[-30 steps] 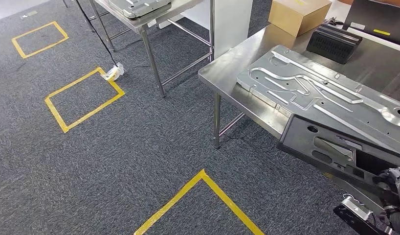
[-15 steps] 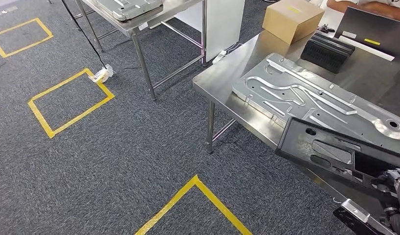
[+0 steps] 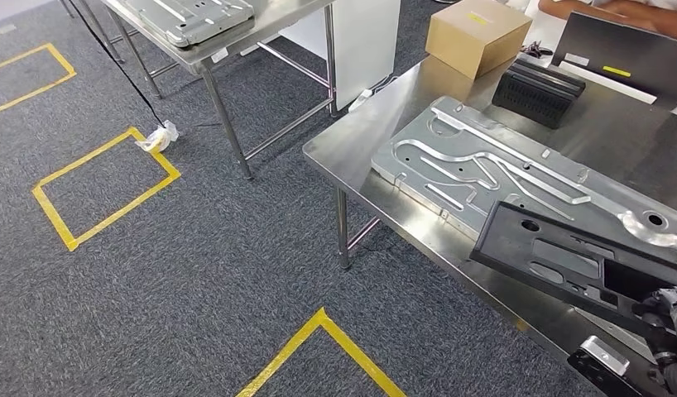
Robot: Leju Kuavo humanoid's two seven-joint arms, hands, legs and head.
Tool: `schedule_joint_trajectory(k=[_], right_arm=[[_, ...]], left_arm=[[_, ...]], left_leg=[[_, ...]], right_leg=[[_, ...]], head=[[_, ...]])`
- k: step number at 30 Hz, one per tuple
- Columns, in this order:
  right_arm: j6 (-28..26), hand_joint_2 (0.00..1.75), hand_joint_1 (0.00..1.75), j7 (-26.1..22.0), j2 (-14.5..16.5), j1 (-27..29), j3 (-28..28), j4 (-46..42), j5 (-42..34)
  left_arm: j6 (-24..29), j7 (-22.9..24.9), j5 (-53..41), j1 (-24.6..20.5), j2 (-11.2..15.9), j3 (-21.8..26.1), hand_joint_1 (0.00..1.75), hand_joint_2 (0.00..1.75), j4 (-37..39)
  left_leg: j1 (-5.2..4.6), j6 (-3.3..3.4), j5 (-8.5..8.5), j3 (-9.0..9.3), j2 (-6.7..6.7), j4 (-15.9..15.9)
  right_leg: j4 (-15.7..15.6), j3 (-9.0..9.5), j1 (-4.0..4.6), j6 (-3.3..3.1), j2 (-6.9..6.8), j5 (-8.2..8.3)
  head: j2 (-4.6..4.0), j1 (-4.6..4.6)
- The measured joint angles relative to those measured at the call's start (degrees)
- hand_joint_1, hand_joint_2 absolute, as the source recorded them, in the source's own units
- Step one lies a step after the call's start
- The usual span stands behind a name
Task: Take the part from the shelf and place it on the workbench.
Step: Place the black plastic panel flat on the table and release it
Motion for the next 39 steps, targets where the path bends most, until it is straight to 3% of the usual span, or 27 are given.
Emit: schedule_joint_trajectory(k=[2,3,4,6,8,10,13,14,17,18,19,21,23,25,27,29,32,33,34,37,39], right_arm=[[0.09,1.75,1.75,0.08,0.0,-0.07,-0.06,0.08,0.0],[0.15,1.75,1.75,0.19,0.01,-0.14,-0.06,0.19,0.01],[0.21,1.75,1.75,0.35,0.01,-0.25,-0.06,0.34,0.06],[0.28,1.75,1.75,0.77,0.05,-0.55,-0.06,0.74,0.36],[0.33,1.75,1.75,1.16,0.27,-0.97,-0.03,1.42,0.74],[0.39,1.75,1.75,1.57,0.68,-1.63,-0.04,2.55,0.88],[0.37,1.75,1.75,2.13,1.11,-3.08,-0.38,4.85,0.52],[0.34,1.75,1.75,2.22,1.24,-3.66,-0.62,5.76,0.28],[0.28,1.75,1.75,2.31,1.73,-4.72,-1.31,8.2,-0.42],[0.3,1.75,1.75,2.31,1.93,-4.89,-1.48,8.96,-0.61],[0.32,1.75,1.75,2.3,2.15,-5.14,-1.71,9.76,-0.82],[0.4,1.75,1.75,2.26,2.57,-5.81,-2.49,11.79,-1.27],[0.56,1.75,1.75,2.1,3.06,-6.55,-3.37,14.34,-1.58],[0.68,1.75,1.75,1.85,3.44,-7.0,-4.05,16.49,-1.73],[0.69,1.75,1.75,1.69,3.63,-7.27,-4.55,17.77,-1.9],[0.65,1.75,1.75,1.59,3.75,-7.66,-4.91,18.59,-1.99],[0.63,1.75,1.75,1.5,3.92,-7.91,-5.07,19.48,-2.02],[0.64,1.75,1.75,1.5,4.0,-7.93,-5.08,19.74,-2.03],[0.67,1.75,1.75,1.5,4.08,-7.97,-5.08,19.98,-2.03],[0.99,1.75,1.75,1.64,4.44,-8.35,-5.3,20.7,-2.02],[1.11,1.75,1.75,1.48,4.97,-8.7,-5.74,21.58,-2.03]], left_arm=[[-0.03,0.03,0.1,-0.04,-0.04,0.0,0.0,1.75,0.0],[-0.04,0.06,0.18,-0.02,-0.06,0.0,0.0,1.75,0.0],[-0.06,0.1,0.27,0.03,-0.07,0.0,0.0,1.75,0.0],[-0.13,0.21,0.48,0.22,0.03,0.0,0.0,1.75,0.01],[-0.24,0.31,0.59,0.33,0.32,0.0,0.0,1.75,0.02],[-0.38,0.37,0.63,0.26,0.52,0.0,0.0,1.75,0.02],[-0.65,0.4,0.62,0.19,0.53,0.0,0.0,1.75,0.02],[-0.71,0.39,0.62,0.13,0.54,0.0,0.0,1.75,0.02],[-0.79,0.34,0.62,0.0,0.56,0.0,0.0,1.75,0.02],[-0.8,0.32,0.62,0.0,0.55,0.0,0.0,1.75,0.02],[-0.81,0.31,0.62,0.0,0.55,0.0,0.0,1.75,0.02],[-0.85,0.3,0.61,0.15,0.55,0.0,0.0,1.75,0.04],[-0.89,0.29,0.58,0.18,0.58,0.0,0.0,1.75,0.08],[-0.9,0.28,0.57,0.03,0.6,0.0,0.0,1.75,0.11],[-0.9,0.27,0.56,-0.07,0.66,0.0,0.0,1.75,0.1],[-0.9,0.27,0.54,-0.19,0.71,0.0,0.0,1.75,0.09],[-0.9,0.26,0.53,-0.29,0.69,0.0,0.0,1.75,0.09],[-0.9,0.26,0.53,-0.28,0.69,0.0,0.0,1.75,0.09],[-0.9,0.25,0.53,-0.24,0.69,0.0,0.0,1.75,0.09],[-0.9,0.36,0.53,0.12,0.78,0.0,0.0,1.75,0.12],[-0.84,0.45,0.54,0.24,0.89,0.0,0.0,1.75,0.14]], left_leg=[[0.16,-0.08,-1.96,-4.69,-0.01,5.36],[0.13,0.14,-1.54,-5.87,-0.02,5.5],[-0.01,0.54,0.2,-6.06,-0.04,3.65],[-0.63,1.88,5.83,-4.51,-0.15,-3.56],[-1.32,3.14,8.72,-2.93,-0.39,-8.79],[-1.57,3.82,8.75,-1.94,-0.55,-10.83],[-1.1,4.12,9.4,0.83,-0.42,-13.35],[-0.96,4.07,9.41,1.54,-0.38,-13.77],[-0.94,3.93,8.41,2.49,-0.44,-13.83],[-0.9,3.79,7.93,2.95,-0.49,-13.76],[-0.84,3.59,7.38,3.56,-0.51,-13.62],[-0.72,3.08,6.01,4.78,-0.5,-13.13],[-0.75,2.37,4.75,5.13,-0.5,-12.37],[-0.85,1.64,4.01,5.26,-0.51,-11.77],[-0.74,1.2,3.3,5.56,-0.54,-11.14],[-0.43,0.6,1.88,3.75,-0.58,-7.07],[0.12,-0.29,-1.89,-3.2,-0.55,3.85],[0.21,-0.31,-1.98,-4.84,-0.55,5.31],[0.25,-0.18,-0.81,-5.5,-0.55,4.67],[-0.12,0.79,6.8,-3.56,-0.58,-5.09],[-0.62,1.44,8.94,-2.44,-0.63,-9.23]], right_leg=[[-0.05,0.9,0.2,-0.12,0.12,-0.8],[-0.07,1.47,0.32,-0.16,0.21,-1.25],[-0.1,2.12,0.45,-0.18,0.31,-1.71],[-0.25,3.27,0.61,-0.17,0.49,-2.56],[-0.92,4.0,0.5,0.19,0.78,-3.1],[-1.38,4.83,0.44,0.89,0.88,-2.75],[0.56,4.85,0.5,1.6,0.4,-2.85],[2.97,3.45,0.45,1.8,0.23,-3.8],[11.8,-3.03,0.15,2.78,0.05,-7.75],[12.5,-4.3,0.0,3.12,0.01,-7.85],[11.23,-4.59,-0.17,3.42,-0.04,-6.58],[4.94,-3.22,-0.54,3.82,-0.24,-1.24],[0.44,-2.5,-0.39,3.28,-0.58,1.73],[-0.07,-2.72,-0.06,2.03,-0.66,1.58],[-0.05,-1.97,-0.27,1.05,-0.47,1.56],[-0.29,-0.84,-0.44,0.48,-0.35,1.06],[-0.42,0.62,-0.37,0.32,-0.31,-0.27],[-0.42,1.26,-0.35,0.35,-0.28,-0.8],[-0.43,2.01,-0.34,0.39,-0.24,-1.36],[-0.66,4.14,-0.36,0.72,-0.05,-2.97],[-1.25,4.99,-0.4,1.31,0.05,-3.58]], head=[[0.0,0.0],[0.0,0.0],[0.0,-0.01],[0.0,0.02],[0.0,0.01],[0.0,-0.08],[0.0,-0.08],[0.0,-0.05],[0.0,-0.04],[0.0,-0.05],[0.0,-0.05],[0.0,-0.04],[0.0,-0.02],[0.0,-0.04],[0.0,-0.07],[0.0,-0.14],[0.0,-0.23],[0.0,-0.25],[0.0,-0.24],[0.0,-0.2],[0.0,-0.25]])
